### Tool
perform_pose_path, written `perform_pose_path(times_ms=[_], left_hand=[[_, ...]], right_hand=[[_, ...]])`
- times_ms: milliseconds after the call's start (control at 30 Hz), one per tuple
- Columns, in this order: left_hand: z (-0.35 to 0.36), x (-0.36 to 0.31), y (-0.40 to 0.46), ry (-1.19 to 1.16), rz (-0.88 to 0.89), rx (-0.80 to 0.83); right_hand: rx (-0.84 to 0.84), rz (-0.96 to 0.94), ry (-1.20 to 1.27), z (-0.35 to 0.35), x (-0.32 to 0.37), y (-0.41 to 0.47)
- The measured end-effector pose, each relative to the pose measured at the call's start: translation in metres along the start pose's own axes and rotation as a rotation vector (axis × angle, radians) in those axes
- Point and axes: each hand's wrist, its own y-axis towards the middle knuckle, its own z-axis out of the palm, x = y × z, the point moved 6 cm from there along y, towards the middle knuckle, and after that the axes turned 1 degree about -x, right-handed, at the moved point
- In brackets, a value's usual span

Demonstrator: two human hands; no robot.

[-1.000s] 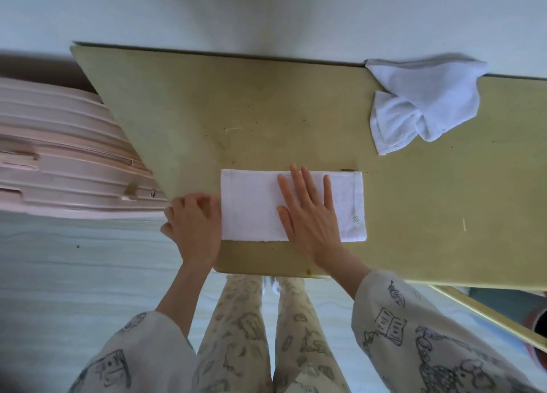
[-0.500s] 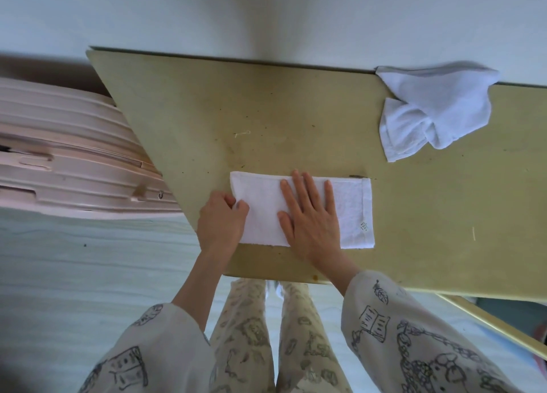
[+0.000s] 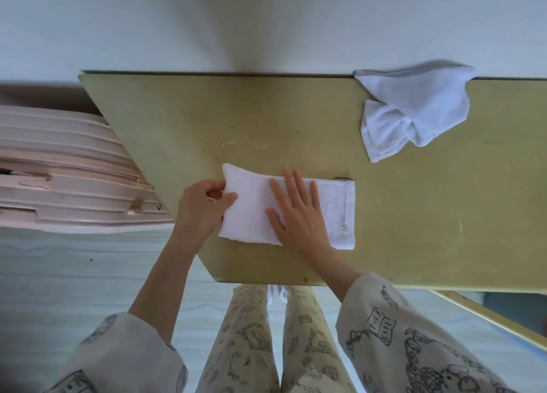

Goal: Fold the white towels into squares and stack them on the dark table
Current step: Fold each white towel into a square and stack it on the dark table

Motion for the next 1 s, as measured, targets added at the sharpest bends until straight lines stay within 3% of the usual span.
perform_pose_path(times_ms=[67, 167, 267, 367, 500, 1000], left_hand=[[0.009, -0.019, -0.012, 0.051, 0.091, 0.002], [0.037, -0.042, -0.03, 0.076, 0.17, 0.028], [0.078, -0.05, -0.04, 0.081, 0.202, 0.052], [0.121, -0.047, -0.041, 0.109, 0.204, 0.076], [0.159, -0.043, -0.043, 0.271, 0.247, 0.098], [0.193, -0.042, -0.05, 0.322, 0.276, 0.179]], right_hand=[[-0.098, 0.025, 0.148, -0.023, -0.01, -0.005], [-0.144, 0.285, 0.431, -0.055, -0.047, -0.023], [-0.067, 0.606, 0.648, -0.063, -0.093, -0.04], [0.046, 0.782, 0.912, -0.054, -0.116, -0.055], [0.107, 0.84, 1.063, -0.043, -0.116, -0.072], [0.095, 0.846, 1.099, -0.045, -0.124, -0.076]])
